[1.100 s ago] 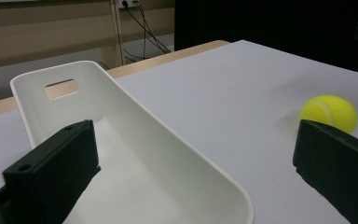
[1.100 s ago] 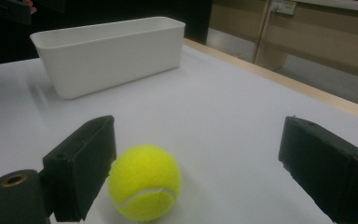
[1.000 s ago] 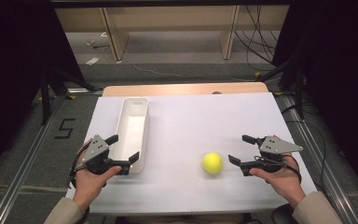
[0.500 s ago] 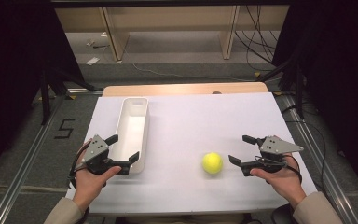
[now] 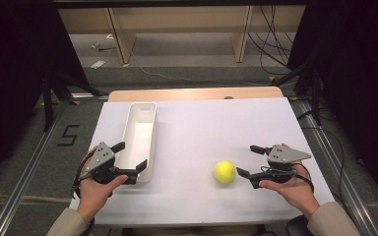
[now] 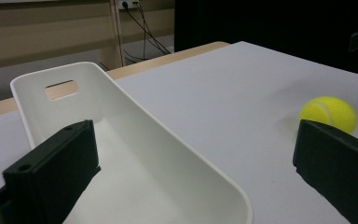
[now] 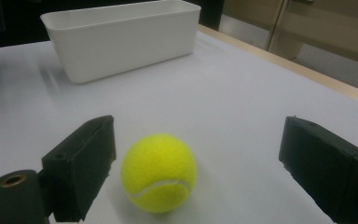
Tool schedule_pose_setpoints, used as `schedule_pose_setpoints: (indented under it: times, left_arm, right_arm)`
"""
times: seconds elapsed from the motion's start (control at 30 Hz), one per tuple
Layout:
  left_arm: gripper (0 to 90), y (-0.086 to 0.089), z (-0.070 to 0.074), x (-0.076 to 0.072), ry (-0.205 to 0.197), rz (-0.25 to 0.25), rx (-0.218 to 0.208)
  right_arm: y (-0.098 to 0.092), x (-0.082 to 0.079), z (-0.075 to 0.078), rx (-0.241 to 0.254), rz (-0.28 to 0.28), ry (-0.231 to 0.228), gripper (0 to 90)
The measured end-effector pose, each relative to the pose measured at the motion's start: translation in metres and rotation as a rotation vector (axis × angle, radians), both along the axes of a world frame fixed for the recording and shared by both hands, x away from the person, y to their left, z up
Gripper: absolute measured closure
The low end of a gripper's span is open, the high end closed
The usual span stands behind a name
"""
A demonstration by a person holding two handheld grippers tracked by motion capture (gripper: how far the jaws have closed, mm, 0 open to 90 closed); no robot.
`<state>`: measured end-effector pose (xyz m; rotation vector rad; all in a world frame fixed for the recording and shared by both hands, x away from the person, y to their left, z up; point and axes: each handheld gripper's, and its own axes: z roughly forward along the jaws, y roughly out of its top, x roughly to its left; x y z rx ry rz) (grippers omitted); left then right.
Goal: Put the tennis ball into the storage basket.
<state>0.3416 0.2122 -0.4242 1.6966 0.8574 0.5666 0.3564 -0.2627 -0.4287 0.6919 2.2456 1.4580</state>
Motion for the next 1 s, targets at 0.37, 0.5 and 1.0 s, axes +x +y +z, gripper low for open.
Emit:
schedule_pose_setpoints:
  times: [0.37,0.5,1.0]
  left_arm:
    - [0.0,0.000,0.000,0.000,0.001,-0.002,-0.002]
    - [0.0,-0.001,0.000,0.001,0.001,-0.004,0.000]
    - [0.0,-0.003,-0.001,0.001,0.004,-0.010,0.004]
  right_arm:
    - [0.005,0.006,0.000,0.005,-0.010,-0.004,11.0]
    - [0.007,0.007,0.000,0.004,-0.011,-0.006,11.0]
    - [0.007,0.012,0.002,0.018,-0.025,-0.015,11.1]
